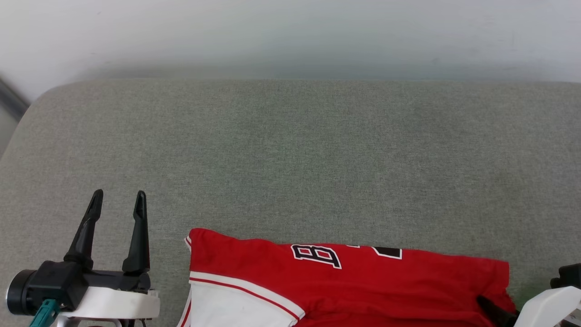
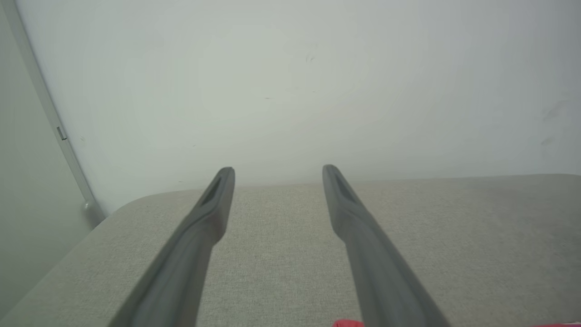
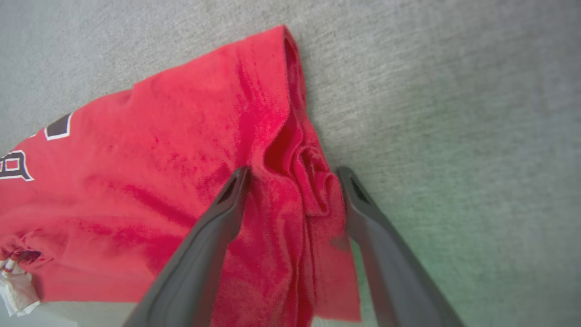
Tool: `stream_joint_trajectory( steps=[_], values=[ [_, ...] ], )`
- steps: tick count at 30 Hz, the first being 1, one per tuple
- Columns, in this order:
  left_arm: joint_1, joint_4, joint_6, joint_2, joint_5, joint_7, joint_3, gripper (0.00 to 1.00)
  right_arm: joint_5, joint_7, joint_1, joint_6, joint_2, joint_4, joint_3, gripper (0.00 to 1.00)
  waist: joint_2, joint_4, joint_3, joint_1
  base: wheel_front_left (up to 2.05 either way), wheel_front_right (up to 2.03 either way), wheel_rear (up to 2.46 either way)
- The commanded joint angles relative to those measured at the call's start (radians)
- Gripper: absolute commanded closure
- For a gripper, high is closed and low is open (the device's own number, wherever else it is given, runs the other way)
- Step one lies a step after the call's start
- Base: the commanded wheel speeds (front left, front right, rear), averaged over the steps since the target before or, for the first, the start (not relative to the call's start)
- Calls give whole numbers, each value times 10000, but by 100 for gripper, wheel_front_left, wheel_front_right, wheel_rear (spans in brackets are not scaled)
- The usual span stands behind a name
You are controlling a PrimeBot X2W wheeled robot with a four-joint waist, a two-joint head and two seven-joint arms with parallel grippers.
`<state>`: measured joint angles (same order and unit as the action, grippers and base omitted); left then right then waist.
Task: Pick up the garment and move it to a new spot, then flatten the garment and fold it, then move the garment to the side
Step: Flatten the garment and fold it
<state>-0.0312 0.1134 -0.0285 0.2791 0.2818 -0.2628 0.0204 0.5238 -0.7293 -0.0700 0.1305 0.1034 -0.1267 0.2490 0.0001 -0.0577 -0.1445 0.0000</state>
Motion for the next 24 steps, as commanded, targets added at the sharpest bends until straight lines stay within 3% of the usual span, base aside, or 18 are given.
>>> stream_joint_trajectory(
  steps=[1, 7, 8, 9, 10, 17, 24],
  values=[
    [29, -3, -41, -40, -62, -24, -49, 0, 135, -159, -123, 3, -317, -381, -345, 0, -1, -18, -18, 0, 0, 0, 0],
    [78, -72, -508, -512, -475, -24, -471, 0, 582, -57, -130, 51, -609, -750, -1242, 0, -1, -96, -29, 0, 0, 0, 0],
    [73, -93, -572, -564, -533, -24, -521, 0, 691, 12, -117, 57, -630, -758, -1382, 12, -1, -94, -15, 0, 0, 0, 0],
    [61, -111, -608, -607, -586, -24, -560, 0, 775, 82, -93, 57, -642, -773, -1481, 65, -1, -87, 5, 0, 0, 0, 0],
    [41, -122, -660, -657, -621, -24, -603, 0, 819, 177, -66, 58, -633, -755, -1601, 100, -1, -77, 29, 0, 0, 0, 0],
    [-152, -164, -858, -919, -831, -23, -772, 0, 444, 1108, 67, 0, 10, -424, -1267, 100, -1, 71, 235, 0, 0, 0, 0],
    [-311, -247, -977, -852, -795, -24, -769, 0, -178, 1235, -48, -1, 869, -165, -121, 100, -1, 283, 547, 0, 0, 0, 0]
  ],
)
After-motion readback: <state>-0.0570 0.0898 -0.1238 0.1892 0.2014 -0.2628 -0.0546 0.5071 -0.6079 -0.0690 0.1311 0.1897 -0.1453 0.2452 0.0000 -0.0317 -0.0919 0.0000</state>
